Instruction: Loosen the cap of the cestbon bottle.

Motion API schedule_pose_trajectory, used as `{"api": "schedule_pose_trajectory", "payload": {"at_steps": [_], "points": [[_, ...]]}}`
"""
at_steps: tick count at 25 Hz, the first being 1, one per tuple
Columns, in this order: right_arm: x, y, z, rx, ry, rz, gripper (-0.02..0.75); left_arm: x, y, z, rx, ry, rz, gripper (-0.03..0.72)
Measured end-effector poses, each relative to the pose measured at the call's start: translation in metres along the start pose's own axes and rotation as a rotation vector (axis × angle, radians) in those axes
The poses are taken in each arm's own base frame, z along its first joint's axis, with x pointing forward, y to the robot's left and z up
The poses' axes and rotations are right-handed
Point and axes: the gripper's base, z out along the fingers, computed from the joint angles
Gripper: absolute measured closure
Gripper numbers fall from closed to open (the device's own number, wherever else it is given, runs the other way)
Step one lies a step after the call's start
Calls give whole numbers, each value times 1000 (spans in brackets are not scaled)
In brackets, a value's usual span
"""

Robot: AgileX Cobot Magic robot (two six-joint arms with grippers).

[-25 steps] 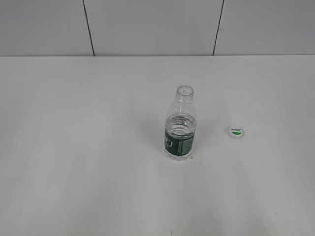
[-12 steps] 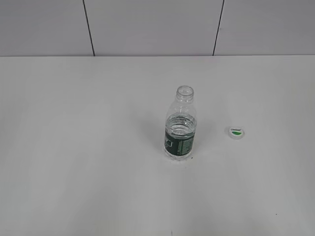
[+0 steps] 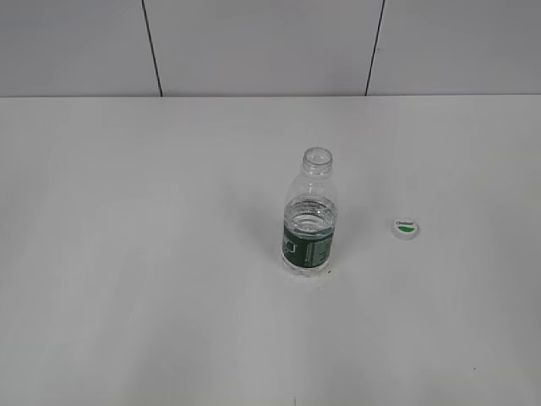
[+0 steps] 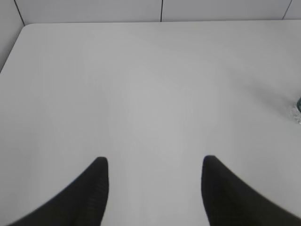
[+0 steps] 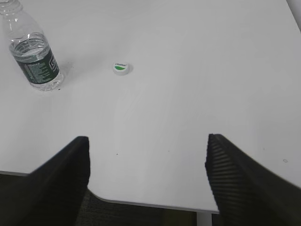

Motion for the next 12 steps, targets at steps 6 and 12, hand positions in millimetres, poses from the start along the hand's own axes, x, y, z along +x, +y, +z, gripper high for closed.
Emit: {"api": "schedule_pose_trajectory", "payload": {"at_steps": [6,12], "points": [[0,0,0,0,0,0,152,0,0,0,0,0,0,321],[0,0,0,0,0,0,152,0,0,0,0,0,0,333]]}}
